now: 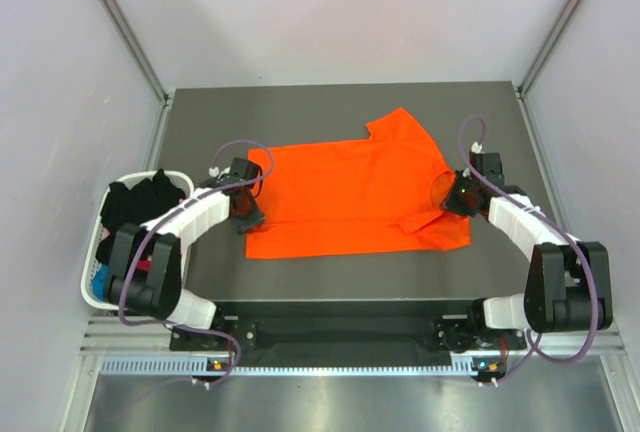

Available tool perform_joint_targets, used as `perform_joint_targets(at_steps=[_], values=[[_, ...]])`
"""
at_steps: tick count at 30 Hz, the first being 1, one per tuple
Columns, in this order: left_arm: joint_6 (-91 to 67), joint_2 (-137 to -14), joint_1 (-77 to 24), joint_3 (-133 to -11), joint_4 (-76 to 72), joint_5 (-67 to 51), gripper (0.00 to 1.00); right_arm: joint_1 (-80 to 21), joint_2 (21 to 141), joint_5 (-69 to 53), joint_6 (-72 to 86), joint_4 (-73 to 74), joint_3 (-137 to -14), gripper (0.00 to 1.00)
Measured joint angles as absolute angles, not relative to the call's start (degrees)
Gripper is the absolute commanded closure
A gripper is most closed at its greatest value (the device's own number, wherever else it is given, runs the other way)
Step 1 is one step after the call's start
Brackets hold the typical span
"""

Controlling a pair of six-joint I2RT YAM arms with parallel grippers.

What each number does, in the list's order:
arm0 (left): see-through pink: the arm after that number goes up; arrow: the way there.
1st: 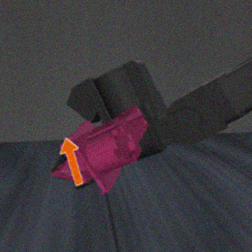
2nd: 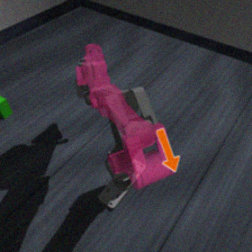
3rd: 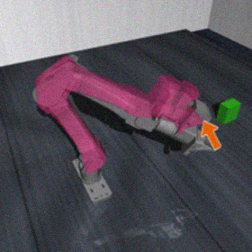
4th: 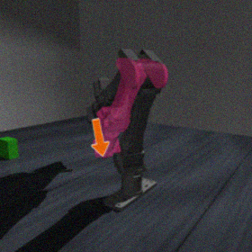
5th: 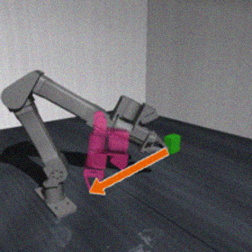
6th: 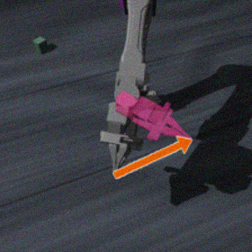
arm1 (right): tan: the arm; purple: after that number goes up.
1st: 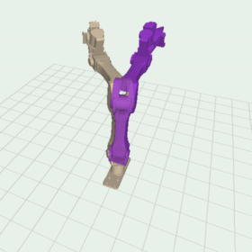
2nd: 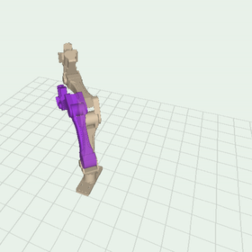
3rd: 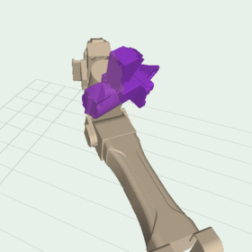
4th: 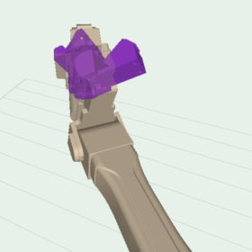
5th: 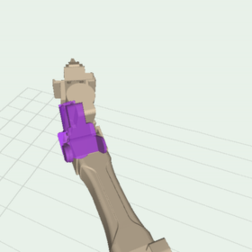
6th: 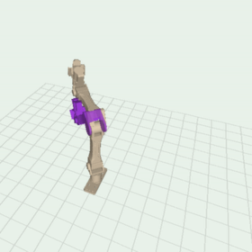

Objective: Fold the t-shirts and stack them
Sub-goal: Fold the tshirt

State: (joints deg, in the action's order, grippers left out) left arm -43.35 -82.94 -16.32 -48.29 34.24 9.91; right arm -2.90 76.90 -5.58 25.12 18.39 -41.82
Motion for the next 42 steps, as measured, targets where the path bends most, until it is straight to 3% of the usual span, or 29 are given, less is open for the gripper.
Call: perform_joint_targets(at_steps=[10,16,42], values=[[-42.37,-88.12,-16.32,-49.10,33.39,10.87,0.75,-2.90,76.47,-5.93,25.04,18.41,-41.82,0.97],[-41.71,-88.42,-16.29,-49.50,33.43,11.25,1.00,-2.90,76.14,-6.17,25.06,18.41,-41.78,0.97],[-41.60,-88.44,-16.25,-53.39,34.59,16.56,1.00,-5.98,80.73,-5.32,24.16,16.03,-45.15,0.96]])
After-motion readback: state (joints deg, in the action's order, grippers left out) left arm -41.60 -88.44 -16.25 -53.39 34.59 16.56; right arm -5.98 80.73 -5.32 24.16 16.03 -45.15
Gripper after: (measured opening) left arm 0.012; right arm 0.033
